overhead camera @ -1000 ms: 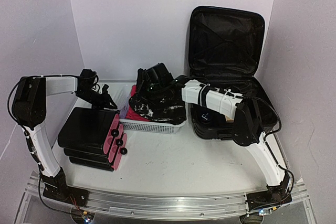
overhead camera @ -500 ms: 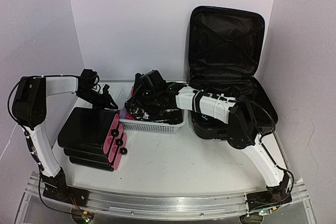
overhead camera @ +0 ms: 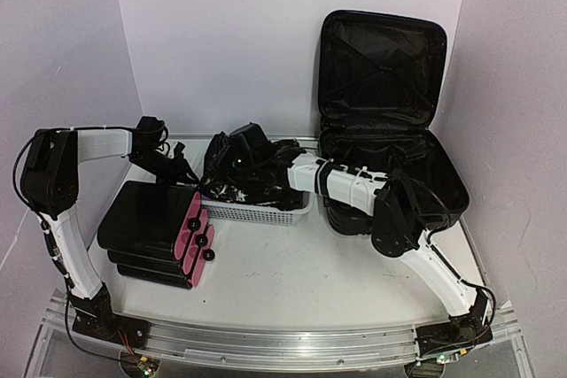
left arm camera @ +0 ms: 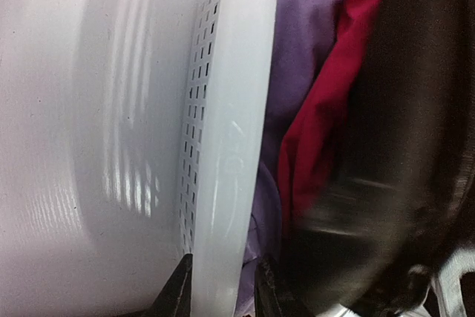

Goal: Open, take out, and arrange the luggage

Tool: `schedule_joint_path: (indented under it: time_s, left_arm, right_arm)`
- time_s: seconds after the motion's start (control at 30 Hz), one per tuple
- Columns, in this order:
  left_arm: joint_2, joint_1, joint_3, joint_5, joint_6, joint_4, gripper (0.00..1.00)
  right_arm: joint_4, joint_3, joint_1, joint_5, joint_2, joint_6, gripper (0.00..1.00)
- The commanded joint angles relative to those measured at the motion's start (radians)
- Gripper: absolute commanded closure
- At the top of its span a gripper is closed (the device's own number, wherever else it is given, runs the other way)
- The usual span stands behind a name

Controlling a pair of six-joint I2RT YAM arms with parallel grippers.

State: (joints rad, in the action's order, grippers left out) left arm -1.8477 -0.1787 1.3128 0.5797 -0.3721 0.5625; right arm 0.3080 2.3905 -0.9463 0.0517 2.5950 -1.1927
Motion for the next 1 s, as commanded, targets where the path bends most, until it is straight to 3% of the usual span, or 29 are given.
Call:
schedule_joint_path:
  time_s: [0.0, 0.23, 0.33, 0.47, 0.6, 0.67, 0.8, 0.97]
  left_arm:
    - [0.068, -0.011, 0.004, 0.002, 0.003, -0.028, 0.72]
    - [0.104, -0.011, 0.099, -0.091, 0.074, 0.1, 0.6]
    - [0.136, -0.011, 0.175, -0.145, 0.115, 0.173, 0.53]
    - [0.168, -0.013, 0.249, -0.063, 0.135, 0.191, 0.49]
    - [0.115, -0.07, 0.347, 0.057, 0.125, 0.19, 0.53]
    - [0.061, -0.115, 0.408, 0.082, 0.125, 0.19, 0.56]
    - [-0.068, -0.161, 0.463, 0.056, 0.113, 0.188, 0.61]
    - [-0.173, -0.162, 0.381, -0.076, 0.123, 0.188, 0.64]
  right_arm:
    - [-0.069, 0.076, 0.006, -0.107, -0.076, 0.18, 0.35]
    - [0.031, -0.037, 0.042, -0.241, -0.28, 0.463, 0.13]
    - [0.082, -0.189, 0.082, -0.315, -0.402, 0.59, 0.07]
    - [0.172, -0.349, 0.174, -0.447, -0.518, 0.715, 0.1]
    - [0.23, -0.376, 0.265, -0.634, -0.524, 0.721, 0.34]
    - [0.236, -0.357, 0.277, -0.706, -0.499, 0.725, 0.39]
    - [0.24, -0.351, 0.277, -0.787, -0.442, 0.723, 0.43]
    - [0.241, -0.539, 0.277, -0.656, -0.435, 0.765, 0.36]
